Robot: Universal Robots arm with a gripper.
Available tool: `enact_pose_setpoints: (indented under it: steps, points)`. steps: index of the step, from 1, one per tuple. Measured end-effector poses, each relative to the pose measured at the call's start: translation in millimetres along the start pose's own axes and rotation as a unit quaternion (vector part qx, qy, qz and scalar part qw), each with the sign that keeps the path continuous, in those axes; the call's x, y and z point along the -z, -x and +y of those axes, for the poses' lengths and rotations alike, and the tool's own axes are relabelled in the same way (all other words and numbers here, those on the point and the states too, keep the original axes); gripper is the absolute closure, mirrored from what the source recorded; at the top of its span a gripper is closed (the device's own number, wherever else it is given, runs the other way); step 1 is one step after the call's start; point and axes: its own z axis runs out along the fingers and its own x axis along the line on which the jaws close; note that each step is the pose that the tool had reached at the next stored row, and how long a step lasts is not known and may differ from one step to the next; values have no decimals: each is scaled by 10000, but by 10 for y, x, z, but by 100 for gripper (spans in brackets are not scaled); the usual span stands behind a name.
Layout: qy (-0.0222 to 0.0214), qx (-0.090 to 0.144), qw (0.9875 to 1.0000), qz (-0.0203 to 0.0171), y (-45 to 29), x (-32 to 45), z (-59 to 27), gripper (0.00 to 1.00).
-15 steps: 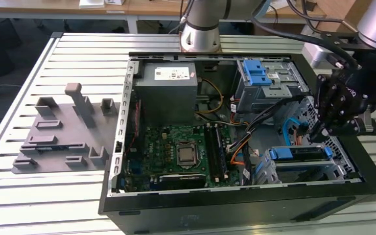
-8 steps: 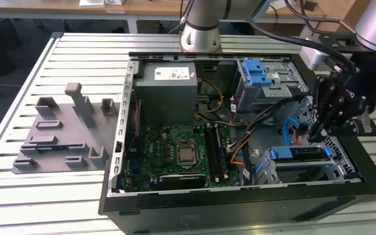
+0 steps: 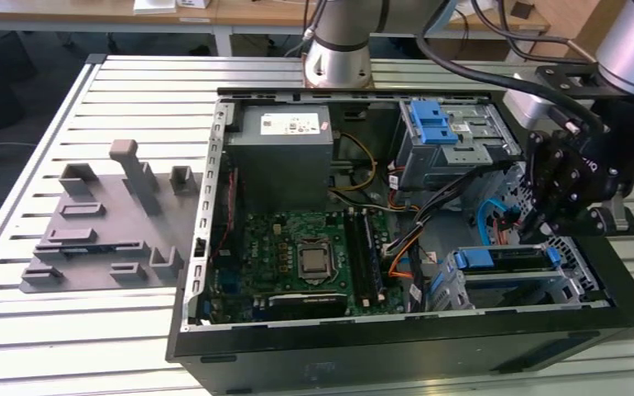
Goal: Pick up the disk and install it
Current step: 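Insert the first disk wire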
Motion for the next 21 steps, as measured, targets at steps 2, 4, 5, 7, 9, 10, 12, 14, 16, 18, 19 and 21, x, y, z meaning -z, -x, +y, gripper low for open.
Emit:
enact_pose_setpoints:
  steps: [2, 4, 5, 7, 9, 10, 12, 14, 16, 18, 19, 21]
  points:
    - [0, 0, 10000, 0, 0, -7, 1, 84]
    - [0, 2, 10000, -3, -2, -12, 2, 84]
    - [-1, 4, 10000, -5, -1, -15, 2, 84]
    - [-5, 8, 10000, -7, 0, -22, 2, 84]
    - [-19, 9, 10000, -8, -1, -26, 5, 84]
    - [-28, 12, 10000, -8, -2, -28, 7, 84]
    - [-40, 23, 10000, -11, -4, -33, 9, 84]
    - [-50, 55, 10000, -12, -15, -39, 14, 84]
    - [-61, 104, 9999, -13, -27, -44, 15, 84]
    - [-74, 152, 9999, -15, -34, -49, 16, 84]
    - [-80, 163, 9998, -17, -37, -52, 17, 84]
    - [-86, 164, 9998, -20, -39, -63, 17, 84]
